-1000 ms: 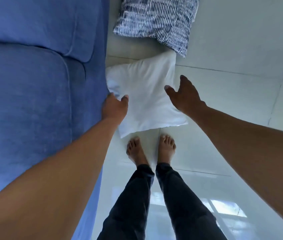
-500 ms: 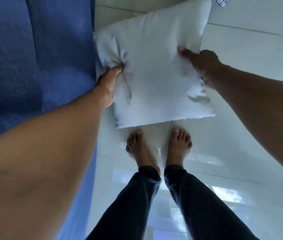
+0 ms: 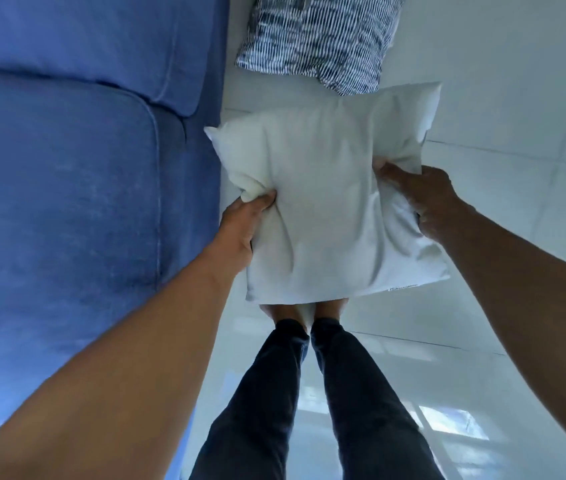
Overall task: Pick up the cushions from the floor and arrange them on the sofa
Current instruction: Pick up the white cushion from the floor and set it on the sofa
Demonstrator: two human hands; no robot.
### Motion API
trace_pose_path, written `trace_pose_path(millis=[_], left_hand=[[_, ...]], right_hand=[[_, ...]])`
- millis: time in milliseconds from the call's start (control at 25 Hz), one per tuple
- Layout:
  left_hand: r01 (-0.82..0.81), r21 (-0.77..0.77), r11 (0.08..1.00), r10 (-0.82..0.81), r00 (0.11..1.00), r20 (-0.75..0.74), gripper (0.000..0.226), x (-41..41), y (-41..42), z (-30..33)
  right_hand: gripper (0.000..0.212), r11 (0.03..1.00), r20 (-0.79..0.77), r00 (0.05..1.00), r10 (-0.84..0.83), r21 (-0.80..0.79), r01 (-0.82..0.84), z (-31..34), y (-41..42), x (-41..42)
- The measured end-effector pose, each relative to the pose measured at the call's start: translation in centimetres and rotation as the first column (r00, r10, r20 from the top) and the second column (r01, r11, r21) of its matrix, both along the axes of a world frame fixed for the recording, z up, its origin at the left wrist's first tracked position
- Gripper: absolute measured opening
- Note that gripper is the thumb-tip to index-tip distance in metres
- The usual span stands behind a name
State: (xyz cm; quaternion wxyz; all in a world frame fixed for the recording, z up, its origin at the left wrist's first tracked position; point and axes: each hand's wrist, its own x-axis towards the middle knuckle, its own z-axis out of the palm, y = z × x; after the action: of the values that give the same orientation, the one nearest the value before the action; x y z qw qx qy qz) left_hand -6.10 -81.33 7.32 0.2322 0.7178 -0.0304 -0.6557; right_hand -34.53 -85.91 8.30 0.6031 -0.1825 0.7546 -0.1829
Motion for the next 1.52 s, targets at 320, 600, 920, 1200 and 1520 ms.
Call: trace_pose_path(millis=[320, 600, 920, 1200, 1520], left_hand=[[-0.014, -0.141, 0.99, 0.013, 1.0, -0.008, 0.04, 1.0, -0.7, 19.9], [-0.087, -0.304, 0.949, 0.087, 0.996, -0.015, 0.039, 5.1, 1.7, 33.8], [-0.184, -0.471, 0.863, 0.272, 0.954, 0.126, 0.036, 9.2, 4.3, 43.6], [-0.31, -0.569, 0.762, 0.447, 0.887, 0.115, 0.032, 14.2, 7.0, 47.6], [-0.451, -0.585, 0.674, 0.606, 0.791, 0.088, 0.037, 23.4, 11.5, 47.7]], right_hand=[[0.066, 0.992, 0.05, 0.998, -0.028, -0.12, 0.034, 19.6, 0.2, 0.5], [0.042, 0.961, 0.114, 0.993, 0.029, -0.278, 0.004, 34.7, 0.1, 4.5], [0.035, 0.923, 0.21, 0.966, 0.149, -0.38, -0.06, 43.6, -2.2, 10.7], [0.043, 0.866, 0.255, 0.91, 0.329, -0.464, -0.183, 46.1, -4.5, 17.6], [0.032, 0.795, 0.26, 0.817, 0.515, -0.502, -0.341, 46.4, -5.5, 30.0]])
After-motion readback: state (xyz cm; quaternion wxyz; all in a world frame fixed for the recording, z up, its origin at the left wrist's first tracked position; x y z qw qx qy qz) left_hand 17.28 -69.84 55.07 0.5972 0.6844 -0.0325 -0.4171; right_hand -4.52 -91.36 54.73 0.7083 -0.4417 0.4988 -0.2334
